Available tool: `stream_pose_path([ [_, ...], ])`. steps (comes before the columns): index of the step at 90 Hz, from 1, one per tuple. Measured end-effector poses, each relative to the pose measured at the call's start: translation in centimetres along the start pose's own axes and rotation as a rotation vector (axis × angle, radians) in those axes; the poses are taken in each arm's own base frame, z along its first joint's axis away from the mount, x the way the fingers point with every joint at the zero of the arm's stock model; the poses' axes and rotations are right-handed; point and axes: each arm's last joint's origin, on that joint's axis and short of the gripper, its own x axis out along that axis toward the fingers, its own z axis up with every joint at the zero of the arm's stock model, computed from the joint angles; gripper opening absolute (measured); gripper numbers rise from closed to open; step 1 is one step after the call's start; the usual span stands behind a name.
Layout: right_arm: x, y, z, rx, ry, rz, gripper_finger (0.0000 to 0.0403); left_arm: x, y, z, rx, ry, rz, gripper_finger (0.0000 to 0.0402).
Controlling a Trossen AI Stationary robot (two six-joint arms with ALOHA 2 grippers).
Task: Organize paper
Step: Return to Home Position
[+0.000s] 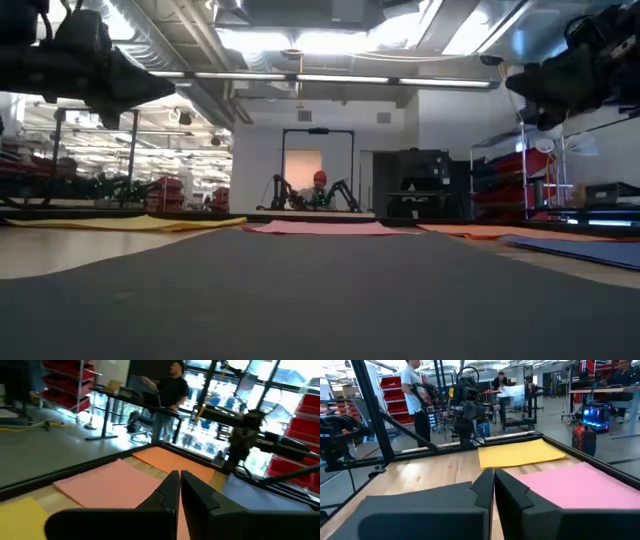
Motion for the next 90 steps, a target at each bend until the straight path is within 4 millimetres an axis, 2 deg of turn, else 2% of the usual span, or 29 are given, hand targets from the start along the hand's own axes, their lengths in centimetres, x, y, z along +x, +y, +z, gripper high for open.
stream_pose_path([
  [30,0.0,-1.2,0.2,-0.004,-0.016,-0.122,0.0003,0.3,0.8,0.2,0.006,-0.024,0.088,0.0],
  [85,0.0,-1.2,0.2,-0.005,-0.016,-0.126,0.0003,0.3,0.8,0.2,0.006,-0.024,0.09,0.0],
  [90,0.0,-1.2,0.2,-0.005,-0.016,-0.126,0.0003,0.3,0.8,0.2,0.045,-0.022,0.091,0.0],
])
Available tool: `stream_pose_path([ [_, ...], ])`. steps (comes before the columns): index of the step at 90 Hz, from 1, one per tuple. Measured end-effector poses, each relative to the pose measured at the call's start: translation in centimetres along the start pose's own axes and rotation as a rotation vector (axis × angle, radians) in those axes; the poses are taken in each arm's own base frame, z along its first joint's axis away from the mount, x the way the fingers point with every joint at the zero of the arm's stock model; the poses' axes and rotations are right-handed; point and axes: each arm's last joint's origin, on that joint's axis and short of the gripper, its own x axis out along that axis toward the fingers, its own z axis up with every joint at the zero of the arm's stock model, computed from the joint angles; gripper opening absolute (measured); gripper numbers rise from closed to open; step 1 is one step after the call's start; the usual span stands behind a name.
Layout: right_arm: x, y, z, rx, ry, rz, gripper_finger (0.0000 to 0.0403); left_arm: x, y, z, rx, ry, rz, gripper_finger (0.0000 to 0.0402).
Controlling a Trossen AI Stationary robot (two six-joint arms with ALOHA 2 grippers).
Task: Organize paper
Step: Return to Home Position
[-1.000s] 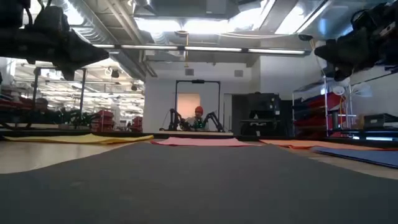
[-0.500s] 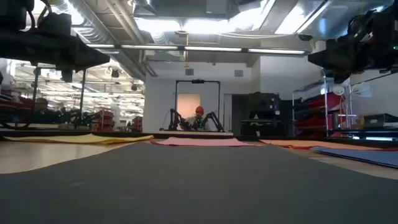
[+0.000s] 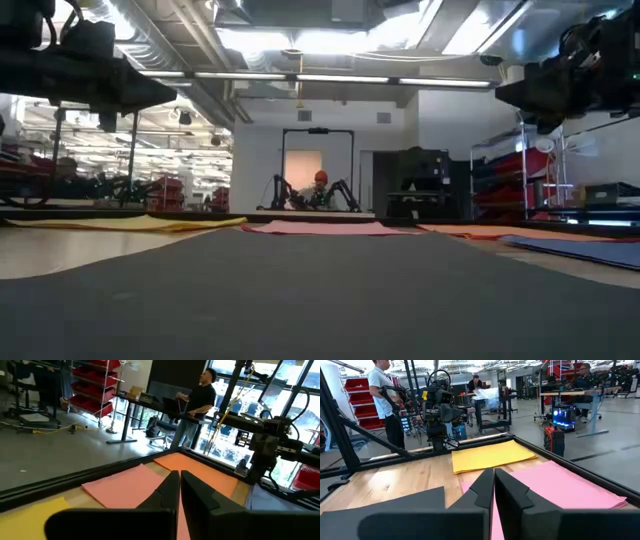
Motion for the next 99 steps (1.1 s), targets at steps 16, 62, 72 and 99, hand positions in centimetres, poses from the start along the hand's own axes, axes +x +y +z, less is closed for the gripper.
stream_pose_path([
  [16,0.0,0.0,0.0,0.0,0.0,0.0,0.0003,0.03,0.0,-0.04,0.284,0.005,0.002,0.0],
  [62,0.0,0.0,0.0,0.0,0.0,0.0,0.0003,0.03,0.0,-0.04,0.319,0.005,0.002,0.0],
  [72,0.0,0.0,0.0,0.0,0.0,0.0,0.0003,0.03,0.0,-0.04,0.301,0.005,0.002,0.0],
  [99,0.0,0.0,0.0,0.0,0.0,0.0,0.0003,0.03,0.0,-0.04,0.171,0.005,0.002,0.0],
])
